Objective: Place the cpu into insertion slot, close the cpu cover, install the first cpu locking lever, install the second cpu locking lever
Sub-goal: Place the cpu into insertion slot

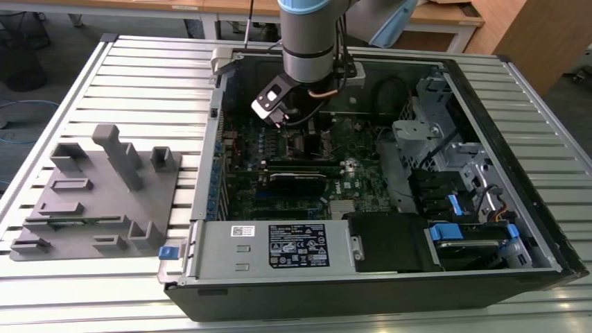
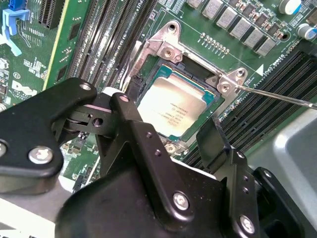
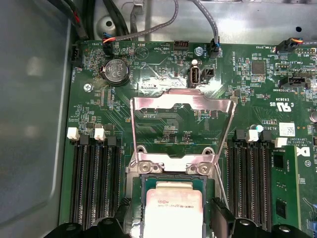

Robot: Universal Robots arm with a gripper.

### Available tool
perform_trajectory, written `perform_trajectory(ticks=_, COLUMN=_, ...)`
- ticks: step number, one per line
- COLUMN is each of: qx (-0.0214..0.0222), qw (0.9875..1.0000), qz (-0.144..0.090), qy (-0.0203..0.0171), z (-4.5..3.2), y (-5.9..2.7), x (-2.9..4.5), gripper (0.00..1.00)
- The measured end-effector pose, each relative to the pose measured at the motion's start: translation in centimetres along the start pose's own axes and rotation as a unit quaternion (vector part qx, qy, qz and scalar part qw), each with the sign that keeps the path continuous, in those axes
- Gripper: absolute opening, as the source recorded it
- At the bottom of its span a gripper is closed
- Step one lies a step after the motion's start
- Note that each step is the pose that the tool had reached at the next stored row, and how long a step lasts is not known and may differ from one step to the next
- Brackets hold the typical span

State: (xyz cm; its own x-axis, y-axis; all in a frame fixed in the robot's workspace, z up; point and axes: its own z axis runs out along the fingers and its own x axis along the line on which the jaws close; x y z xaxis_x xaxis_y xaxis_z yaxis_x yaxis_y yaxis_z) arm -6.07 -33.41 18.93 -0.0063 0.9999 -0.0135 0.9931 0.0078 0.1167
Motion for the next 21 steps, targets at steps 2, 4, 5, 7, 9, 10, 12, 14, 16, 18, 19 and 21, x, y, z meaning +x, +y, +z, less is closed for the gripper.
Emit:
perform_trajectory(ticks=2, qx=0.0, qw=1.0, qz=0.0, qy=0.0, z=-0.14, y=0.01, x=0.0, gripper=0.73)
perform_trajectory(ticks=4, qx=0.0, qw=1.0, qz=0.0, qy=0.0, z=-0.36, y=0.04, x=-0.01, gripper=0.73)
perform_trajectory(ticks=5, qx=0.0, qw=1.0, qz=0.0, qy=-0.0001, z=-0.47, y=0.05, x=-0.01, gripper=0.73)
perform_trajectory(ticks=7, qx=0.0, qw=1.0, qz=0.0, qy=0.0, z=-0.74, y=0.08, x=-0.01, gripper=0.73)
perform_trajectory(ticks=9, qx=0.0001, qw=1.0, qz=0.0, qy=-0.0001, z=-1.04, y=0.12, x=-0.02, gripper=0.73)
perform_trajectory(ticks=10, qx=0.0001, qw=1.0, qz=0.0, qy=-0.0001, z=-1.14, y=0.13, x=-0.02, gripper=0.73)
perform_trajectory(ticks=12, qx=0.0, qw=1.0, qz=0.0, qy=0.0, z=-1.16, y=0.14, x=-0.01, gripper=0.73)
perform_trajectory(ticks=14, qx=0.0, qw=1.0, qz=0.0, qy=0.0001, z=-1.16, y=0.14, x=-0.01, gripper=0.73)
perform_trajectory(ticks=16, qx=0.0001, qw=1.0, qz=0.0, qy=0.0, z=-1.17, y=0.14, x=-0.02, gripper=0.73)
perform_trajectory(ticks=18, qx=0.0, qw=1.0, qz=0.0, qy=0.0, z=-1.17, y=0.14, x=-0.02, gripper=0.73)
perform_trajectory(ticks=19, qx=0.0, qw=1.0, qz=0.0, qy=0.0, z=-1.17, y=0.14, x=-0.02, gripper=0.73)
perform_trajectory(ticks=21, qx=0.0, qw=1.0, qz=0.0, qy=-0.0001, z=-1.18, y=0.14, x=-0.02, gripper=0.71)
